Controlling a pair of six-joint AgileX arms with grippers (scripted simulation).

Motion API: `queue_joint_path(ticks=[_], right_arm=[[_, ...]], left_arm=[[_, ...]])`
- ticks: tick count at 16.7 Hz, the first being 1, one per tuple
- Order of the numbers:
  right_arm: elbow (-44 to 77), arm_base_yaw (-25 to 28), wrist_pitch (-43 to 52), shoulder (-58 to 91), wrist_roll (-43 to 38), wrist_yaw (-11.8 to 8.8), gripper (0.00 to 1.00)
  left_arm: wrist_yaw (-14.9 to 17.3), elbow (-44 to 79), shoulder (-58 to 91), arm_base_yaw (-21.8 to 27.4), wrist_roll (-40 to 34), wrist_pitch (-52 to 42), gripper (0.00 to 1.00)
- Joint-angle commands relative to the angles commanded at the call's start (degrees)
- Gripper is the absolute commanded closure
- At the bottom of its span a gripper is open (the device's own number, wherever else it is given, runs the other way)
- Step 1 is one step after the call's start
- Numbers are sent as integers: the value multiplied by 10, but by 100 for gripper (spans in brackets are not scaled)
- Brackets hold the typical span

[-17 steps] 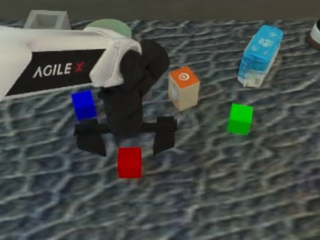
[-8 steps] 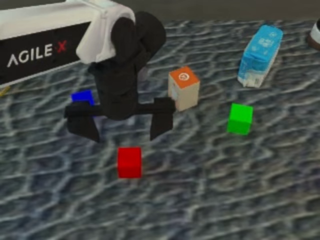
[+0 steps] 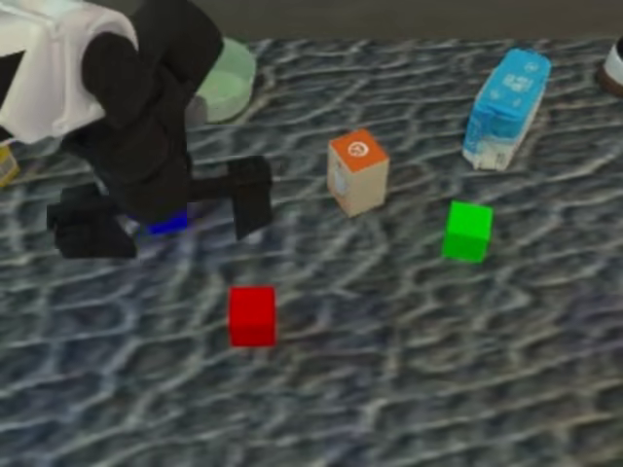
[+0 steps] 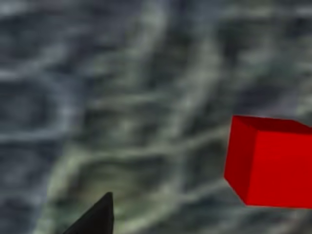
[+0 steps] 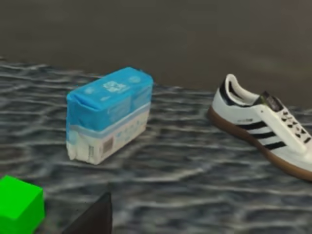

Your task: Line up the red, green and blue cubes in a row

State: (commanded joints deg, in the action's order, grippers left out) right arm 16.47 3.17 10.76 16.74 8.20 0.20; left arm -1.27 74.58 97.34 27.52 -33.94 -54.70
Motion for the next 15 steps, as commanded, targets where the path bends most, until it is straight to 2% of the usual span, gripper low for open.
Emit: queue_joint_path(ticks=[6,10,15], right_arm=[[302,60,197,352,144,-1,0],[515,102,344,631,247,0,0],[756,148,502,932,361,1,0]], left_arm=[[-5,-248,-312,-113,54,154,0],[-7,-441,-547,-185,129,272,0],[-1,-624,-779,-247,232,408,0]])
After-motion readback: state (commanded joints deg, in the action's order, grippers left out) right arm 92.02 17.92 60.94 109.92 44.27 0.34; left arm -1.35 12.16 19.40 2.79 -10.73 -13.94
